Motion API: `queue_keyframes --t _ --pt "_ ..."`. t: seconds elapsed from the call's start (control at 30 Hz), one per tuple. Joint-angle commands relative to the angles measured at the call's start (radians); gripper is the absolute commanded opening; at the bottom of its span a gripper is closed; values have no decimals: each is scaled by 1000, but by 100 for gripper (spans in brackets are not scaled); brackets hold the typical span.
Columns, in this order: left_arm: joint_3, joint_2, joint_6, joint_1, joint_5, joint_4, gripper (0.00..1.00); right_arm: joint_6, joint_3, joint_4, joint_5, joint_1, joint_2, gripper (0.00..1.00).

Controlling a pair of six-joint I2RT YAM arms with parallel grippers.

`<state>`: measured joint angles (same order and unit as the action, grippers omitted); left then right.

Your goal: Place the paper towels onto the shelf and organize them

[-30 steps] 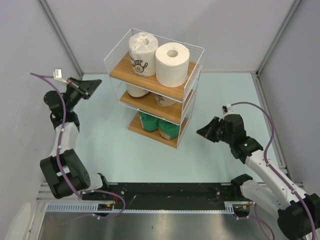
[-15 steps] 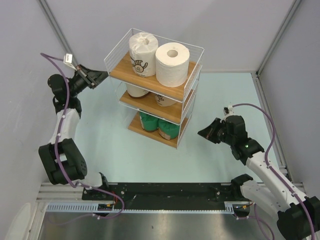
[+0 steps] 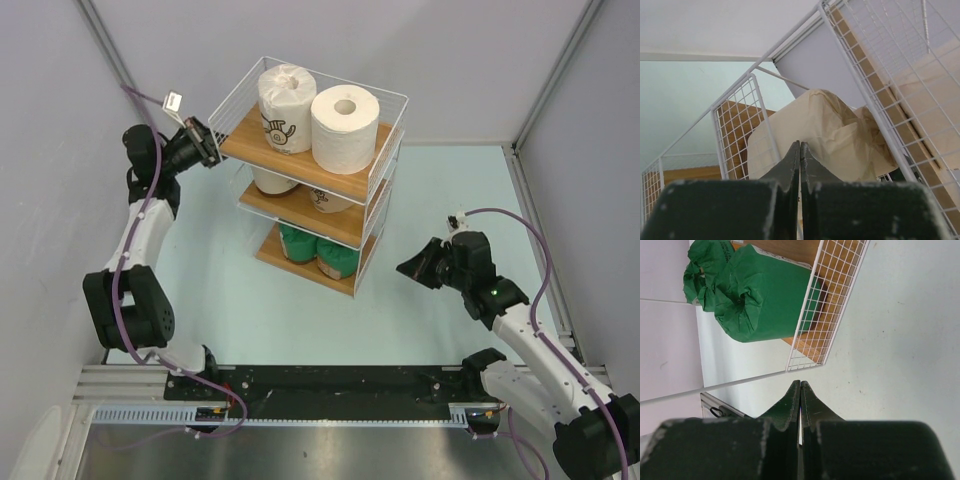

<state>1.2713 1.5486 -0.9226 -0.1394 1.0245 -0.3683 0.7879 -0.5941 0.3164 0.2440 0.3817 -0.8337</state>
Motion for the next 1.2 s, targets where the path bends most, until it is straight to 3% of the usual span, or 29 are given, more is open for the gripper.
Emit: queue_keyframes --t 0.0,0.5,0.9,1.17 --pt "68 19 60 23 -9 57 0 -16 -1 6 11 -6 19 2" --pt "125 5 185 115 -7 190 0 -12 28 7 17 -17 36 2" --pt "102 -35 278 124 -43 302 1 -10 33 0 28 -26 33 2" --pt "128 -44 151 81 -102 194 5 -3 42 -2 32 -26 44 2"
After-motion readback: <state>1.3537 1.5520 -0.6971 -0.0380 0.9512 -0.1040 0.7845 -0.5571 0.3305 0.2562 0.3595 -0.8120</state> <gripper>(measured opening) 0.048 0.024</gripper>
